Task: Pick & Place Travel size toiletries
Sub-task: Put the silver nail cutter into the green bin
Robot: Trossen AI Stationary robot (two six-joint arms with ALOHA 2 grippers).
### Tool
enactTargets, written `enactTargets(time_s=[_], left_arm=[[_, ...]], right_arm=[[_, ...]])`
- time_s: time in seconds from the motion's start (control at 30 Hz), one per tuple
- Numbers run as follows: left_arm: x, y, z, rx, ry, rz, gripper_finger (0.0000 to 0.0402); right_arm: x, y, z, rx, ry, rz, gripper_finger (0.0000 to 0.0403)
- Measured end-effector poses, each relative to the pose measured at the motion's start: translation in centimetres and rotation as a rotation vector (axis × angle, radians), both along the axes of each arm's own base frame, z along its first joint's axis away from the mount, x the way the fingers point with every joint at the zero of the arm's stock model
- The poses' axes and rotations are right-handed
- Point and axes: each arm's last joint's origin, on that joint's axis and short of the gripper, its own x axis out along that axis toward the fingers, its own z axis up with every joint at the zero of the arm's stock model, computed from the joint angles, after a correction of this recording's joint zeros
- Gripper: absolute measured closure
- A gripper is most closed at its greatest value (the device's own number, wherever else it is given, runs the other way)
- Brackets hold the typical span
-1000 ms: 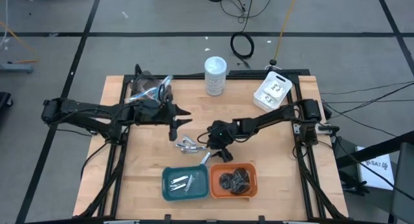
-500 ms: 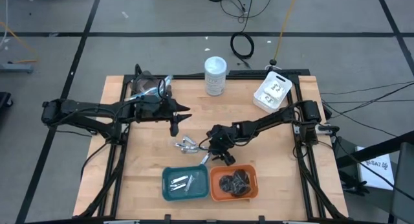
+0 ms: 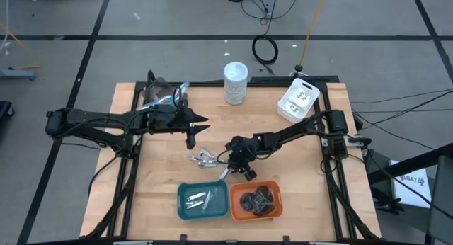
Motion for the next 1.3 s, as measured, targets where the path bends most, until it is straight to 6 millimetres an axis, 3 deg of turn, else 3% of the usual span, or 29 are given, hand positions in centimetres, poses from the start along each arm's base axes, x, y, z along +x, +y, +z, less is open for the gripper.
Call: enactTargets(time_s=[0.2, 0.47, 0.67, 0.9, 1.3], left_arm=[[0.0, 0.0, 0.0, 0.003, 0.001, -0.001, 0.0279], [-0.1, 0.0, -0.2, 0.005, 0.02, -0.001, 0.0279], [-0.1, 0.0, -0.3, 0.001, 0.031, 0.0, 0.0279], [-0.1, 0.0, -0.3, 0.002, 0.03, 0.0, 0.0279], [-0.1, 0.0, -0.3, -0.002, 0.029, 0.001, 0.0279]], right_arm=[[0.0, -1.0, -0.3, -0.006, 0.022, -0.056, 0.0261], [-0.2, -3.7, -0.6, -0.211, 0.069, -0.3, 0.0253], [-0.7, -5.3, -0.3, -0.178, 0.113, -0.403, 0.0252], [-1.4, -5.7, 1.2, -0.156, 0.139, -0.437, 0.0252], [-2.6, -5.9, 0.7, -0.129, 0.29, -0.415, 0.0253]])
